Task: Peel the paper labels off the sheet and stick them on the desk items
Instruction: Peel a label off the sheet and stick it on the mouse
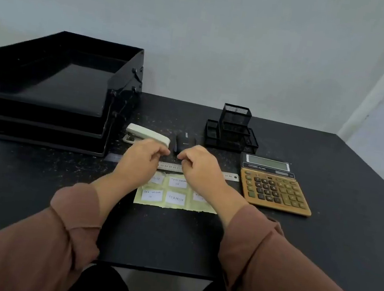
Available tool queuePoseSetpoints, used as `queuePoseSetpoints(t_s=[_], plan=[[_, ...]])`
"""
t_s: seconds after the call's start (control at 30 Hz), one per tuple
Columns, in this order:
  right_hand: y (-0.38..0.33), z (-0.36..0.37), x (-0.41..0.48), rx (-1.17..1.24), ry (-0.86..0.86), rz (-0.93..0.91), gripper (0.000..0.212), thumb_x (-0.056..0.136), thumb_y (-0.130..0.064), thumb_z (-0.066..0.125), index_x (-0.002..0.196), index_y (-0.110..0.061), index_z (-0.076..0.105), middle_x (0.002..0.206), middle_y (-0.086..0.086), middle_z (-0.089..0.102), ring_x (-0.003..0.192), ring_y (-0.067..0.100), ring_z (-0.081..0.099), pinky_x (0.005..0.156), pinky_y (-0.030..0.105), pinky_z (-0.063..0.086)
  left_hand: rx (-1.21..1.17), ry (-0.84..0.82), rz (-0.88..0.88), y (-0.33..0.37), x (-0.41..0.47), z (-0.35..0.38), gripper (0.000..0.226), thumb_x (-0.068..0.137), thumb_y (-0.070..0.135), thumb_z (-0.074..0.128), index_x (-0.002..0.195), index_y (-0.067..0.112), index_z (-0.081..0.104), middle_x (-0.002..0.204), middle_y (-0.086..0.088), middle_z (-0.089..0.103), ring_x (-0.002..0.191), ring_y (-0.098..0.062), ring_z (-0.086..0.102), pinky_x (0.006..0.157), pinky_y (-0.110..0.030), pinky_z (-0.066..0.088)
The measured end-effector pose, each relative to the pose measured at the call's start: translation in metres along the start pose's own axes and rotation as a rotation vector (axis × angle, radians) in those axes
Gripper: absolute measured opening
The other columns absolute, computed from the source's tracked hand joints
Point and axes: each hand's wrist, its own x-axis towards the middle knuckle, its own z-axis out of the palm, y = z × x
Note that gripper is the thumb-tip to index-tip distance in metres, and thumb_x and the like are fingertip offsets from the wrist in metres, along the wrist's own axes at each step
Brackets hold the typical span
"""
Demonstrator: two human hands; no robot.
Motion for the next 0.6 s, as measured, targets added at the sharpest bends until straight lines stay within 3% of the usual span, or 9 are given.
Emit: queuePoseSetpoints(t_s=[0.1,0.17,0.27,0.37,0.5,0.6], plan=[[0.001,0.005,0.005,0.010,-0.021,0.014,0.024,0.088,-0.008,0.046,0.102,-0.010,0.066,0.105,0.008,0.061,0.097,0.024,0.057,0.087,0.041,0.047,-0.039,0.022,-0.032,-0.006,0.002,0.001,0.029,0.089,0.000,0.046,0.101,0.015,0.069,0.101,0.001,0.064,0.096,-0.014,0.059,0.086,-0.026,0.046],[0.003,0.011,0.007,0.014,-0.037,0.011,0.024,0.088,-0.009,0.047,0.103,-0.010,0.066,0.104,0.007,0.062,0.095,0.023,0.058,0.085,0.040,0.048,-0.079,0.027,-0.051,-0.010,0.004,0.003,0.030,0.089,0.000,0.047,0.099,0.017,0.069,0.097,0.005,0.063,0.093,-0.010,0.059,0.083,-0.018,0.045],[0.008,0.017,0.003,0.031,-0.042,0.003,0.023,0.089,-0.010,0.049,0.103,-0.013,0.066,0.102,0.004,0.062,0.094,0.019,0.058,0.085,0.032,0.046,-0.146,0.049,-0.085,-0.015,0.005,0.002,0.029,0.089,0.002,0.049,0.095,0.021,0.069,0.092,0.015,0.061,0.089,0.003,0.056,0.075,-0.001,0.038],[0.012,0.013,-0.001,0.081,-0.028,0.019,0.020,0.088,-0.010,0.052,0.100,-0.015,0.068,0.097,-0.001,0.062,0.089,0.012,0.058,0.079,0.020,0.044,-0.153,-0.034,-0.085,-0.016,0.002,0.004,0.029,0.089,0.004,0.050,0.095,0.025,0.069,0.092,0.017,0.060,0.090,0.009,0.055,0.075,-0.001,0.039],[0.003,0.010,0.000,0.095,-0.027,0.013,0.020,0.088,-0.011,0.053,0.098,-0.016,0.068,0.093,-0.002,0.061,0.083,0.012,0.059,0.075,0.026,0.047,-0.140,-0.200,-0.081,-0.016,0.004,0.004,0.035,0.089,0.004,0.050,0.092,0.033,0.069,0.096,0.013,0.061,0.091,0.002,0.056,0.078,-0.009,0.040],[-0.004,0.015,-0.002,0.070,-0.071,-0.010,0.021,0.088,-0.012,0.052,0.102,-0.015,0.068,0.097,0.001,0.062,0.087,0.017,0.060,0.078,0.032,0.048,-0.164,-0.210,-0.115,-0.018,0.006,0.000,0.040,0.088,0.005,0.050,0.083,0.042,0.065,0.093,0.016,0.061,0.088,0.005,0.056,0.071,-0.003,0.039]])
